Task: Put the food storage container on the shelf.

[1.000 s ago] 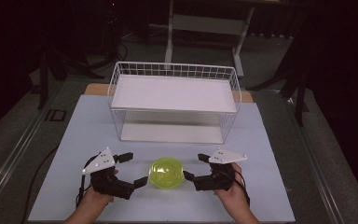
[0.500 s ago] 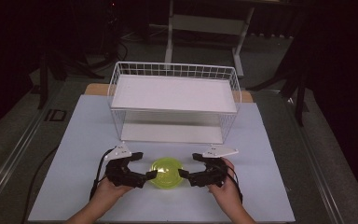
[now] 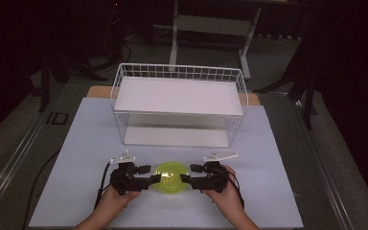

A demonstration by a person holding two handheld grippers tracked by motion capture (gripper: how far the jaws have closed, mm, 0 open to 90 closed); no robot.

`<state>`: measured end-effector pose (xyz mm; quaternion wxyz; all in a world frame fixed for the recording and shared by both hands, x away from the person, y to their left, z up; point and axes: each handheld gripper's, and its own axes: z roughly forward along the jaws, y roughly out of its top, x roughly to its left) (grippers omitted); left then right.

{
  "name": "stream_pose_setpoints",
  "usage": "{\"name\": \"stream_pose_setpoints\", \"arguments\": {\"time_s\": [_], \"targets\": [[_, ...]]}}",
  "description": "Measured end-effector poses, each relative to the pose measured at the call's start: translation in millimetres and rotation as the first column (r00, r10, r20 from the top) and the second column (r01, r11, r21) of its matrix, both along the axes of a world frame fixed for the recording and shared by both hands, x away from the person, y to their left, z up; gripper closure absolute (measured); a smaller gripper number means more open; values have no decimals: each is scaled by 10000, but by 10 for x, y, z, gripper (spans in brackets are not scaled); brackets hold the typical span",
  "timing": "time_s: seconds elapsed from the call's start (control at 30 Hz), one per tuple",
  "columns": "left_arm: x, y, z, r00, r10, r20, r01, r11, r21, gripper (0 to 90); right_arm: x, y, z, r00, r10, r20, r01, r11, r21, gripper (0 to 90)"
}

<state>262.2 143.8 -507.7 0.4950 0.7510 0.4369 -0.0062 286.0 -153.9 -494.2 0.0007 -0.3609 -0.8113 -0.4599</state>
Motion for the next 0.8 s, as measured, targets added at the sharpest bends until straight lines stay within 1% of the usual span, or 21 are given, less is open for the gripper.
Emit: {"name": "stream_pose_setpoints", "arguments": {"time_s": [0.03, 0.07, 0.13, 0.17, 0.2, 0.23, 0.27, 0.3, 0.33, 0.37, 0.4, 0.43, 0.47, 0.5, 0.53, 0.57, 0.6, 0.67, 0.7, 0.77, 0.8], "targets": [[13, 10, -33, 9996, -15, -278, 12, 10000, -94, 419, 6, 2, -7, 9999, -1, -105, 1, 10000, 4, 394], [18, 13, -41, 9993, -77, -375, 73, 9999, -115, 443, 14, 6, -14, 9998, -30, -211, 30, 10000, 11, 405], [19, 7, -51, 9989, -99, -456, 94, 9999, -108, 497, 20, 9, -21, 9996, -42, -268, 42, 10000, 1, 415], [17, 3, -60, 9982, -181, -570, 172, 9997, -168, 538, 30, 26, -44, 9993, -59, -365, 58, 10000, -29, 449], [15, 3, -63, 9980, -176, -614, 163, 9996, -227, 555, 34, 30, -52, 9987, -23, -500, 22, 10000, -22, 474], [15, 3, -63, 9980, -176, -614, 163, 9996, -227, 585, 32, 35, -59, 9985, -12, -554, 10, 10000, -36, 479], [17, 4, -68, 9966, -232, -785, 202, 9990, -390, 604, 27, 36, -60, 9982, -21, -593, 21, 10000, -4, 503], [17, 4, -68, 9966, -232, -785, 202, 9990, -390, 612, 27, 36, -60, 9982, -21, -593, 21, 10000, -4, 503], [8, -7, -62, 9967, -229, -782, 213, 9995, -215, 612, 26, 34, -59, 9977, 38, -670, -33, 10000, 86, 538], [3, -9, -57, 9964, -263, -807, 247, 9995, -215, 639, 18, 22, -39, 9975, -2, -706, 11, 9999, 115, 648], [0, -14, -47, 9955, -323, -890, 306, 9993, -204, 650, 14, 15, -33, 9973, 70, -730, -63, 9999, 86, 657], [2, -18, -37, 9936, -399, -1056, 373, 9990, -264, 661, 8, 11, -30, 9971, 105, -760, -99, 9999, 75, 664], [2, -18, -37, 9936, -399, -1056, 373, 9990, -264, 672, 0, 7, -26, 9969, 115, -774, -111, 9999, 68, 671], [-14, -28, -21, 9918, -458, -1197, 424, 9986, -304, 681, -10, 4, -21, 9971, 114, -750, -113, 9999, 23, 677], [-27, -29, -19, 9900, -518, -1310, 464, 9979, -447, 690, -21, 1, -16, 9971, 133, -753, -132, 9999, 20, 684], [-27, -29, -19, 9900, -518, -1310, 464, 9979, -447, 704, -31, -5, -13, 9970, 147, -759, -145, 9999, 28, 693], [-58, -26, -21, 9888, -597, -1370, 524, 9970, -569, 715, -40, -14, -10, 9967, 206, -784, -203, 9998, 52, 700], [-88, -23, -16, 9877, -607, -1441, 531, 9970, -563, 737, -67, -28, -6, 9957, 339, -864, -320, 9992, 239, 720], [-103, -21, -18, 9881, -610, -1413, 532, 9969, -581, 746, -84, -30, 1, 9951, 364, -921, -335, 9989, 331, 726], [-120, -26, -14, 9881, -568, -1427, 490, 9971, -580, 769, -126, -28, 27, 9962, 331, -803, -312, 9992, 246, 744], [-147, -42, 3, 9879, -657, -1407, 561, 9959, -709, 786, -144, -35, 45, 9972, 301, -688, -285, 9993, 251, 774]]}}
